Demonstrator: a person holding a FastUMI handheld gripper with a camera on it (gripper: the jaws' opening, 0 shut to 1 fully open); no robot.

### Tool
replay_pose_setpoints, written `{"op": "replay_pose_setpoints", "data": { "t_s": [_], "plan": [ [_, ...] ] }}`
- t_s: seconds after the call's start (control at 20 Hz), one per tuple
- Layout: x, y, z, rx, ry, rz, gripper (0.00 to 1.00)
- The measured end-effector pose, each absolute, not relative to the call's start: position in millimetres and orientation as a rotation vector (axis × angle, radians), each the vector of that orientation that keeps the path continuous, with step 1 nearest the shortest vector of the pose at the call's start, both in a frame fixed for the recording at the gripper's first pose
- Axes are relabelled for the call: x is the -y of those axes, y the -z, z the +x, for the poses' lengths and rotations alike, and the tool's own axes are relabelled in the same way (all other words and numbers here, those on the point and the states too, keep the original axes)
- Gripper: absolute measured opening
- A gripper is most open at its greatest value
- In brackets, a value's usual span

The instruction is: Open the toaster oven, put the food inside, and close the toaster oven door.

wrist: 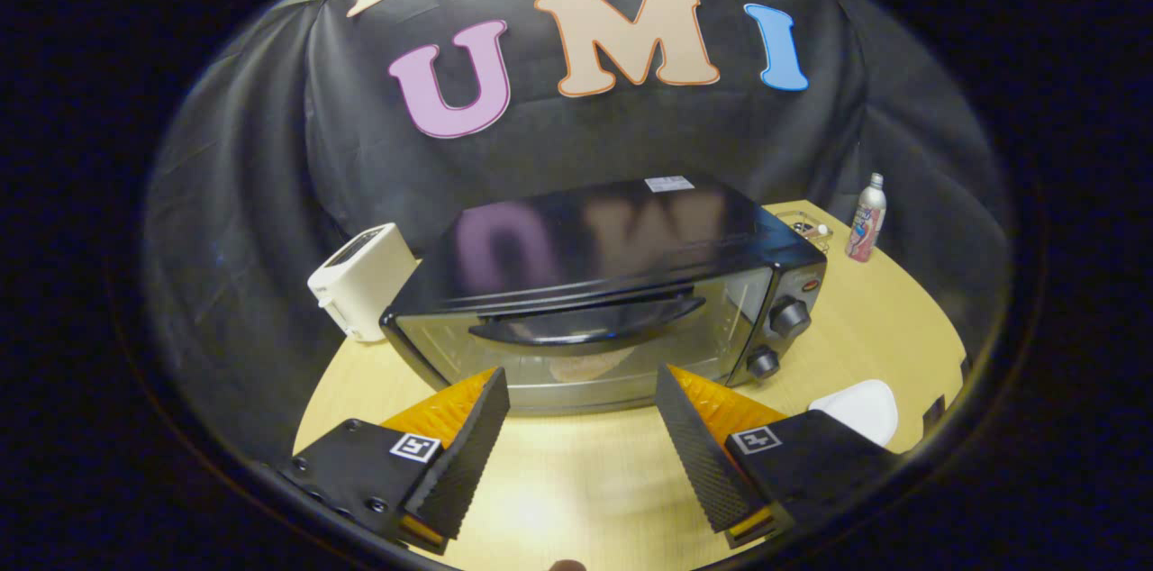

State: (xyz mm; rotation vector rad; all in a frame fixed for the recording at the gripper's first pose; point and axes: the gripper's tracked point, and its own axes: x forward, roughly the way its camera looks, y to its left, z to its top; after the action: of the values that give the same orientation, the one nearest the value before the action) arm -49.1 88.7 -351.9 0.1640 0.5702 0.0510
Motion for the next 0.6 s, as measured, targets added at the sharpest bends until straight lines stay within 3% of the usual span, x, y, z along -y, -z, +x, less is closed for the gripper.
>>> {"op": "replay_pose_setpoints", "data": {
  "t_s": [0.25, 0.6],
  "plan": [
    [-69.1, 316.2, -30.6, -0.511, -0.030, 0.134, 1.00],
    [-43.0, 189.6, -9.6, -0.345, -0.008, 0.074, 1.00]
  ]
}}
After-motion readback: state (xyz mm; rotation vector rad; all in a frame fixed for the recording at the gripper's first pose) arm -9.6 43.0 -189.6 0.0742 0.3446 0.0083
